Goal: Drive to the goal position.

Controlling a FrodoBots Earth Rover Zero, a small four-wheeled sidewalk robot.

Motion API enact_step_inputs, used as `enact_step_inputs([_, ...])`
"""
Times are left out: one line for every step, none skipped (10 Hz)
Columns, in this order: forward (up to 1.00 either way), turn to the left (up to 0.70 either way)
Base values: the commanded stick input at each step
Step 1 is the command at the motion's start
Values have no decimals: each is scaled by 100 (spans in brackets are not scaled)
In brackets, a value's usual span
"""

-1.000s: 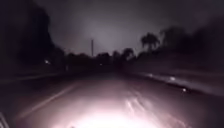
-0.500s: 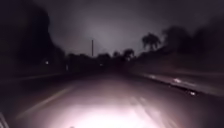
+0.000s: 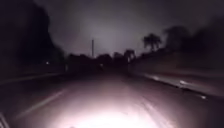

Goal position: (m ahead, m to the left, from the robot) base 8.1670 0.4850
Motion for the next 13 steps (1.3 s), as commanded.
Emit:
enact_step_inputs([70, 0])
enact_step_inputs([70, 0])
enact_step_inputs([70, 0])
enact_step_inputs([70, 0])
enact_step_inputs([70, 0])
enact_step_inputs([70, 0])
enact_step_inputs([70, 0])
enact_step_inputs([70, 0])
enact_step_inputs([70, 0])
enact_step_inputs([70, 0])
enact_step_inputs([70, 0])
enact_step_inputs([70, 0])
enact_step_inputs([70, 0])
